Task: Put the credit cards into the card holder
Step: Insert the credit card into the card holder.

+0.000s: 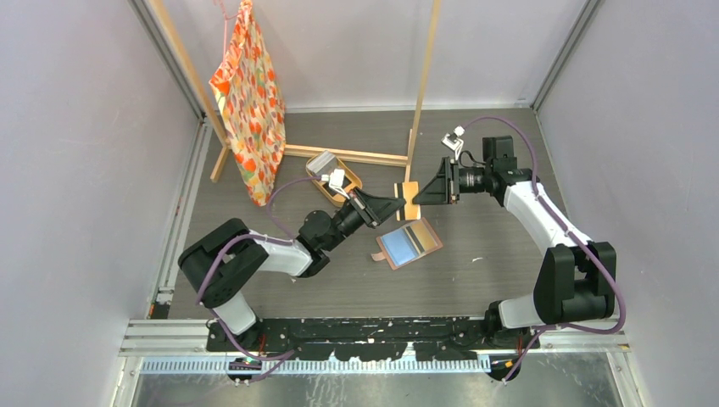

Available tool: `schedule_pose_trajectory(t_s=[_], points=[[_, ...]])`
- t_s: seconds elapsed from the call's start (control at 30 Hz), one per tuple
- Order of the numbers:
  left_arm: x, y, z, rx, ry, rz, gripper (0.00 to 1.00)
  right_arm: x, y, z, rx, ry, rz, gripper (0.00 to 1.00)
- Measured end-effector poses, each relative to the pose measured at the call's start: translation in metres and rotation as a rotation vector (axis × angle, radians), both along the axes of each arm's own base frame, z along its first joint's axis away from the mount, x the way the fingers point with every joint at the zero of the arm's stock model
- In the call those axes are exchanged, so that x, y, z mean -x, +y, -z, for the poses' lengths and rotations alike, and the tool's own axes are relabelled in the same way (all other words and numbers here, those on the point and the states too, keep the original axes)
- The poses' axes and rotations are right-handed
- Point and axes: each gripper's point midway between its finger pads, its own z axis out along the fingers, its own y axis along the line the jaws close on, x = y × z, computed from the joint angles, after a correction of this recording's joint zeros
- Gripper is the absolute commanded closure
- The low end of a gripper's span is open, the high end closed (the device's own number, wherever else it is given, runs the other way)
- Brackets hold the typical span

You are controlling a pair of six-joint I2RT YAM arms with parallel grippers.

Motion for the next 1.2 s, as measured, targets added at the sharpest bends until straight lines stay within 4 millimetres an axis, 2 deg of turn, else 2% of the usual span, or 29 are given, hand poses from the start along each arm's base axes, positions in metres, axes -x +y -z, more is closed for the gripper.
schedule_pose_trajectory(t_s=[0.17, 0.4, 0.47, 0.63, 0.73, 0.83, 0.9, 1.03, 1.13, 1.2], points=[[-0.004, -0.001, 0.003, -0.002, 0.008, -0.017, 1.00, 0.005, 0.005, -0.003, -0.015, 0.010, -0.026, 0.67], [-0.005, -0.003, 0.002, 0.005, 0.006, -0.022, 0.97, 0.008, 0.009, -0.004, -0.020, 0.005, -0.045, 0.94], [-0.005, -0.003, 0.000, 0.008, 0.000, -0.024, 0.88, 0.009, 0.009, -0.004, -0.022, 0.002, -0.048, 0.99], [-0.006, -0.002, 0.003, -0.009, -0.012, -0.041, 0.56, 0.014, 0.007, -0.001, 0.000, -0.034, -0.071, 0.99], [-0.008, 0.005, 0.012, -0.041, -0.014, -0.069, 0.42, 0.019, 0.003, 0.000, 0.050, -0.099, -0.097, 0.99], [-0.008, 0.021, 0.027, -0.126, -0.007, -0.097, 0.34, 0.020, -0.002, 0.002, 0.110, -0.168, -0.114, 0.99], [-0.010, 0.032, 0.029, -0.194, -0.026, -0.121, 0.32, 0.020, -0.006, 0.007, 0.153, -0.198, -0.121, 0.99], [-0.008, 0.055, 0.015, -0.372, -0.131, -0.167, 0.26, 0.024, -0.013, 0.023, 0.220, -0.207, -0.141, 0.99], [-0.002, 0.067, -0.001, -0.511, -0.239, -0.181, 0.03, 0.024, -0.017, 0.039, 0.257, -0.190, -0.166, 0.98], [0.003, 0.076, -0.004, -0.567, -0.290, -0.187, 0.00, 0.023, -0.020, 0.051, 0.282, -0.163, -0.177, 0.98]])
